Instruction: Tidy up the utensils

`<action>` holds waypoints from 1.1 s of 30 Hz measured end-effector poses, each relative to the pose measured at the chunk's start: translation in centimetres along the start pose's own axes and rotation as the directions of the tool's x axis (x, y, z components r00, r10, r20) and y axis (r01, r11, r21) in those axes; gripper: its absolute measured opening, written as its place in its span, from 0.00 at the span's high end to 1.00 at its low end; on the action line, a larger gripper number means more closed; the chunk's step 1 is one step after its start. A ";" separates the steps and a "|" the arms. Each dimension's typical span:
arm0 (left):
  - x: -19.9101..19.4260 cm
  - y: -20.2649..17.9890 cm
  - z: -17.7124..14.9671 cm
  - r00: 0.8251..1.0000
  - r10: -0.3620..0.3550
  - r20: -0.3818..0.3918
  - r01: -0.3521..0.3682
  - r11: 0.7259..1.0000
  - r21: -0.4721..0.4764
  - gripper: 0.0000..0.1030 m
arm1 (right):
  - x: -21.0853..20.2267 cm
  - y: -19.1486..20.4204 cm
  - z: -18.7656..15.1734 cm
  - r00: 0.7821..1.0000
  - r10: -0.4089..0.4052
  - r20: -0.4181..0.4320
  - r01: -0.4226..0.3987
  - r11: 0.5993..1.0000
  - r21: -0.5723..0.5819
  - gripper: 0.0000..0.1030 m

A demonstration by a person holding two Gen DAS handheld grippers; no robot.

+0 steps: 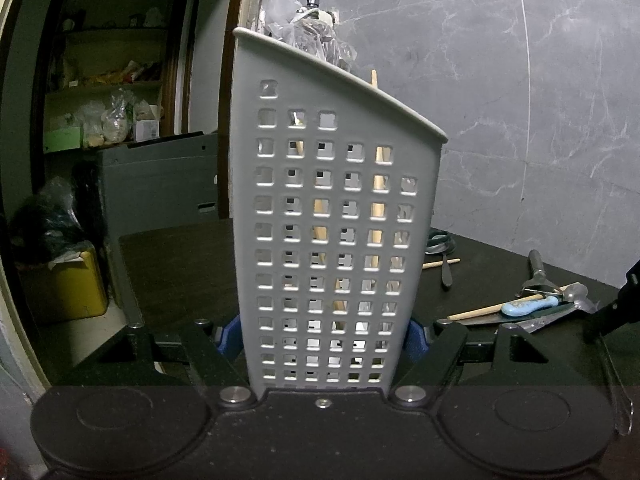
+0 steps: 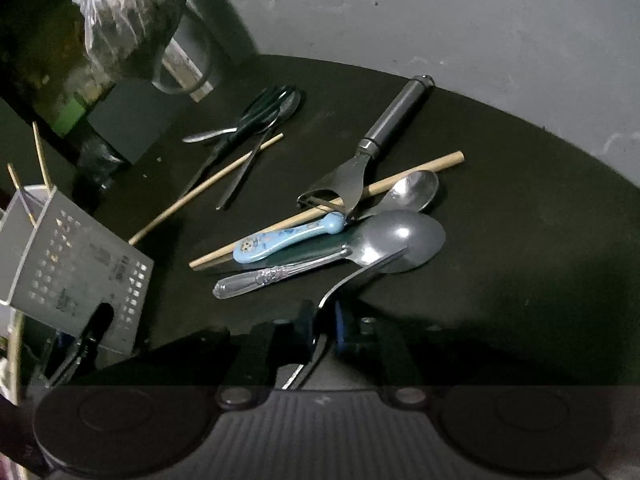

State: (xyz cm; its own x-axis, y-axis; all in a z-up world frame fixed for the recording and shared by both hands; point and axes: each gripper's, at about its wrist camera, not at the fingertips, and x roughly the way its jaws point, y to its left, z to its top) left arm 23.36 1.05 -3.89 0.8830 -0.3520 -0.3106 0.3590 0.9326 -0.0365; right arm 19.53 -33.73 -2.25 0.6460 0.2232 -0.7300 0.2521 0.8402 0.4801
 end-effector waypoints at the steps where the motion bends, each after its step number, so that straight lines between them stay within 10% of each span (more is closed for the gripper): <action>1: 0.0 0.1 0.0 1.000 -0.005 0.002 0.005 1.000 -0.006 0.26 | 0.0 -0.5 0.0 1.000 0.020 0.000 -0.020 1.000 0.023 0.90; 14: 0.0 0.5 -0.1 1.000 -0.011 -0.002 0.011 1.000 0.000 0.26 | -0.4 -3.0 -2.2 0.952 0.286 0.106 -0.294 0.953 0.074 0.98; 33: 0.0 0.2 -0.1 1.000 -0.008 -0.003 0.008 1.000 0.006 0.26 | -1.2 -1.9 -2.9 0.927 0.355 0.122 -0.358 0.934 0.002 0.99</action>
State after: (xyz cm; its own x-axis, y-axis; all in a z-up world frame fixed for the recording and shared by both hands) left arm 23.44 1.26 -3.97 0.8791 -0.3591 -0.3133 0.3677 0.9293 -0.0333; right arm 16.22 -34.17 -3.72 0.7760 0.4451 -0.4469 0.0058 0.7036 0.7106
